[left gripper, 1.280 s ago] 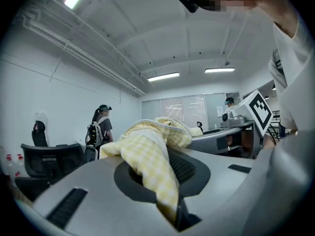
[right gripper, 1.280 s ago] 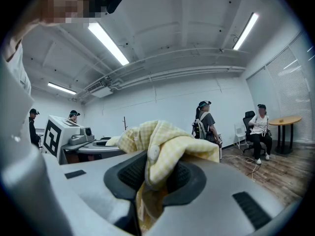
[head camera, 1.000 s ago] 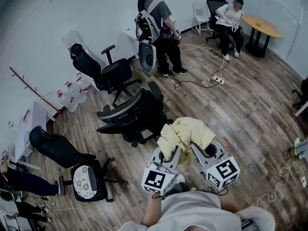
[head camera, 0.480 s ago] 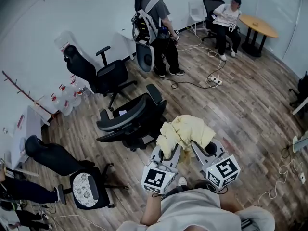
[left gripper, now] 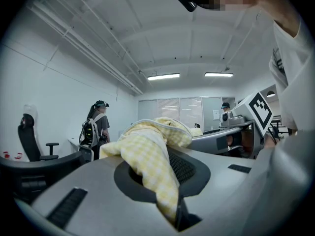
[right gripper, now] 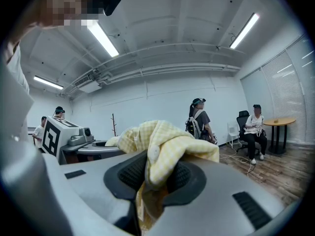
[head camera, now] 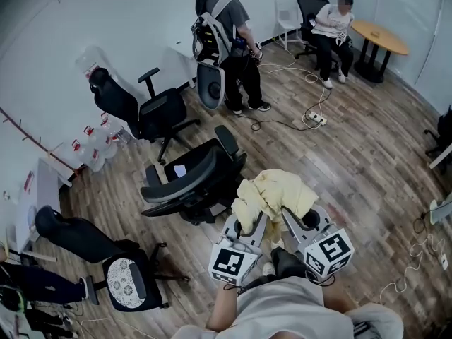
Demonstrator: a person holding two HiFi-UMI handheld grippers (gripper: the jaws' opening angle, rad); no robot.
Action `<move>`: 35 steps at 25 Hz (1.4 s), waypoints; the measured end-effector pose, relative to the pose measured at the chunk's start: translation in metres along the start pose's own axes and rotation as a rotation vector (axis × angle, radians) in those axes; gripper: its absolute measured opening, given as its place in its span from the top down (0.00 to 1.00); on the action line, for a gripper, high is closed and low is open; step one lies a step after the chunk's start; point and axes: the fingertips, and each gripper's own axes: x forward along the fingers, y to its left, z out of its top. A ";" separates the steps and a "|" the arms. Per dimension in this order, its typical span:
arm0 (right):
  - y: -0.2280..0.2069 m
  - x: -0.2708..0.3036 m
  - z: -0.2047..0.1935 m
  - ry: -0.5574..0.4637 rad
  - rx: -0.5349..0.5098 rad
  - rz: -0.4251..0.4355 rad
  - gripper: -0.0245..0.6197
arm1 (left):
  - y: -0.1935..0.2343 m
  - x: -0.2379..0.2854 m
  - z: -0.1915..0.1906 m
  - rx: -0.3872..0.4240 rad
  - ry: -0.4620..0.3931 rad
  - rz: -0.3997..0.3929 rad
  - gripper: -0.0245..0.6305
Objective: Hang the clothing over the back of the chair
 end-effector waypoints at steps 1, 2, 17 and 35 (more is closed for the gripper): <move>-0.002 0.003 0.001 0.002 0.000 -0.002 0.82 | 0.004 0.002 0.001 0.001 -0.001 0.004 0.87; -0.004 0.007 0.002 0.004 -0.001 -0.002 0.82 | 0.008 0.004 0.001 0.002 -0.002 0.008 0.87; -0.075 0.069 0.012 0.012 0.016 0.021 0.82 | 0.057 0.085 0.002 -0.008 0.022 0.024 0.87; -0.129 0.133 0.037 0.001 0.019 0.112 0.82 | 0.110 0.147 0.019 0.000 0.035 0.108 0.87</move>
